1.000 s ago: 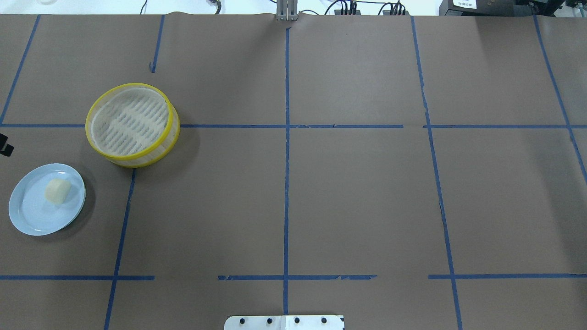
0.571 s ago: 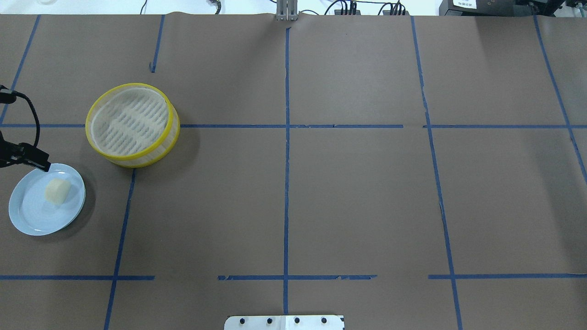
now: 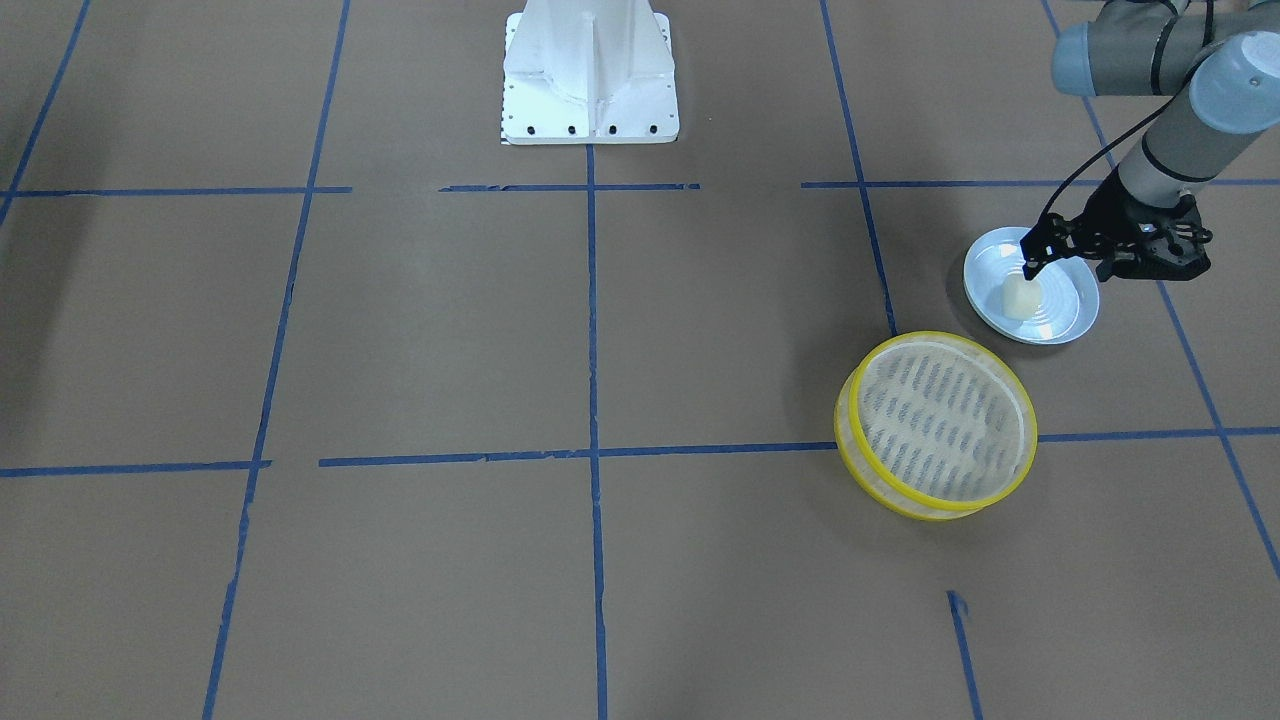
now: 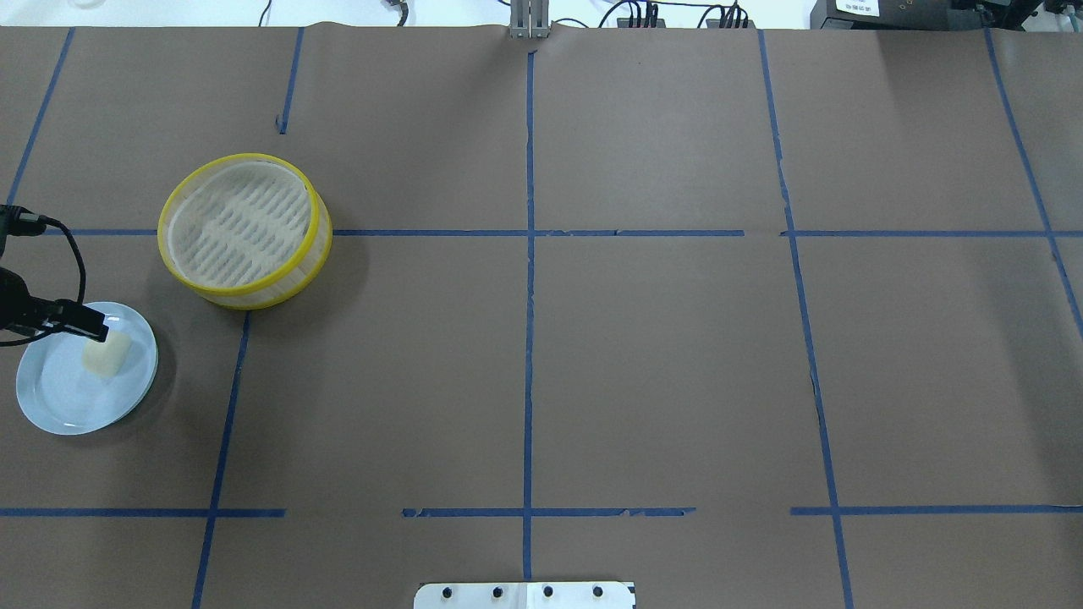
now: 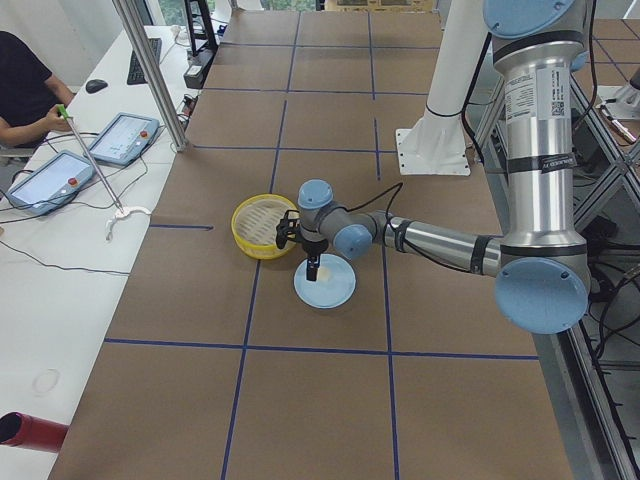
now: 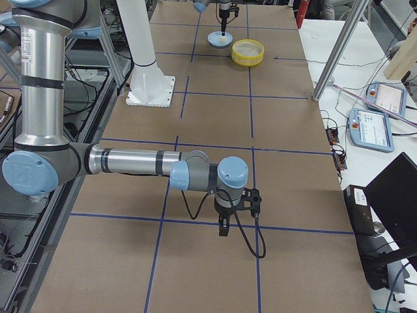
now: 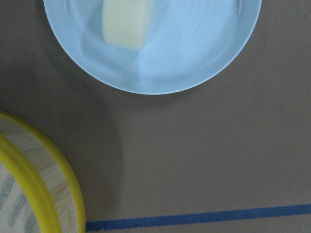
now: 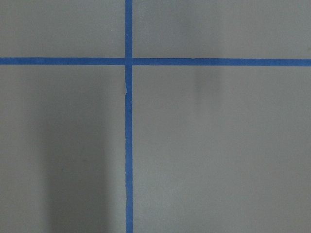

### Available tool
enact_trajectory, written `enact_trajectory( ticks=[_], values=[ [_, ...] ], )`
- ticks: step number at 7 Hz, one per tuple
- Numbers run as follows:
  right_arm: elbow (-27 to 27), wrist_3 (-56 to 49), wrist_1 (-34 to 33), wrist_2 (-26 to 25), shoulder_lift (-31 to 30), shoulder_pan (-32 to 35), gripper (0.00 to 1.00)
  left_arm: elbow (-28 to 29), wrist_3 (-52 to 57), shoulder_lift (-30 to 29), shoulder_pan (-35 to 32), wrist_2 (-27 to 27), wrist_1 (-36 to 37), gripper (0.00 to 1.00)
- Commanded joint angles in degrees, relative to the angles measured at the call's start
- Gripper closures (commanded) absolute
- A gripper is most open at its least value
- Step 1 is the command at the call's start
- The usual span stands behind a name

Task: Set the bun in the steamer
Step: 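Lower the left gripper over the cream bun on the plate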

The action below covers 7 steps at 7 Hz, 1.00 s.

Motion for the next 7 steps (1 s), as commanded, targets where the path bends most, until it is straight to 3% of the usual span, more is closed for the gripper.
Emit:
enact_trajectory(
  ticks=[1,4,7],
  values=[
    [0.0,0.0,0.0,0.0,0.0,0.0,0.0,0.8,-2.1,-0.1,2.4,0.0,-1.0,0.0],
    [0.0,0.0,0.0,0.0,0.0,-0.1,0.0,3.1,-1.8,-2.0,2.5,0.1,-1.0,0.0],
    [0.0,0.0,0.0,0.0,0.0,0.0,0.0,3.8,-1.2,-2.0,2.5,1.8,-1.1,0.13]
  ],
)
